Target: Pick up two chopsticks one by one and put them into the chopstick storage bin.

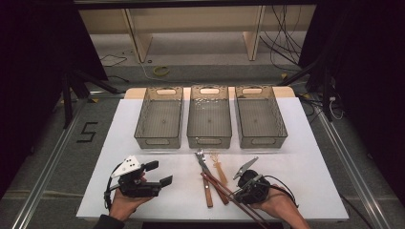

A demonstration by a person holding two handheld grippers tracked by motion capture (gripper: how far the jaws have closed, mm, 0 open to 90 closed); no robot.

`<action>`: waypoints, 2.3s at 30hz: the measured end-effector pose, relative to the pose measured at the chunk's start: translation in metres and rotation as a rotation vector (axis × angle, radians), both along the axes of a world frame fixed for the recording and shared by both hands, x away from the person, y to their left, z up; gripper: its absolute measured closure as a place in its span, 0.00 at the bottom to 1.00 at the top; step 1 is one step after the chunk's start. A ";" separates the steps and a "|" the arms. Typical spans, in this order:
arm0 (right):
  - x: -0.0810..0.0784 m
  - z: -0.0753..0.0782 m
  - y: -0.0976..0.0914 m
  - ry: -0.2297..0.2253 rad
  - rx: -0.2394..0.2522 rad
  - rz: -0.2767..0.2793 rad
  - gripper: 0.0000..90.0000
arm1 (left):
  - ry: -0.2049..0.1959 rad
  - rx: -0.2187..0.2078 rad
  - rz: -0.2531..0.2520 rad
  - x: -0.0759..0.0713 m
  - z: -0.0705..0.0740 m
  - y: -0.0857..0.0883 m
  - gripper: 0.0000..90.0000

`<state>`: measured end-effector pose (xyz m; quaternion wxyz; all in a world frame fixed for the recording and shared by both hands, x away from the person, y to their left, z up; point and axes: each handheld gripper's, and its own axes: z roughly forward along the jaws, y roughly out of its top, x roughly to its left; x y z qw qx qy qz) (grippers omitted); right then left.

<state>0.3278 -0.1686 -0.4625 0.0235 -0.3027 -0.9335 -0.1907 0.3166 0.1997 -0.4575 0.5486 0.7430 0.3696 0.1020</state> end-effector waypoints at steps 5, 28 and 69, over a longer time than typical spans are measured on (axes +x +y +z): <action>0.001 0.000 0.002 -0.001 -0.001 -0.010 0.92 | 0.000 0.002 -0.003 0.000 0.000 0.000 0.17; 0.004 0.032 0.000 -0.123 0.054 0.020 0.94 | 0.006 0.006 -0.027 0.004 0.001 -0.006 0.18; -0.006 0.065 0.032 -0.258 -0.020 0.374 0.94 | -0.018 0.415 -0.467 0.025 0.048 -0.080 0.29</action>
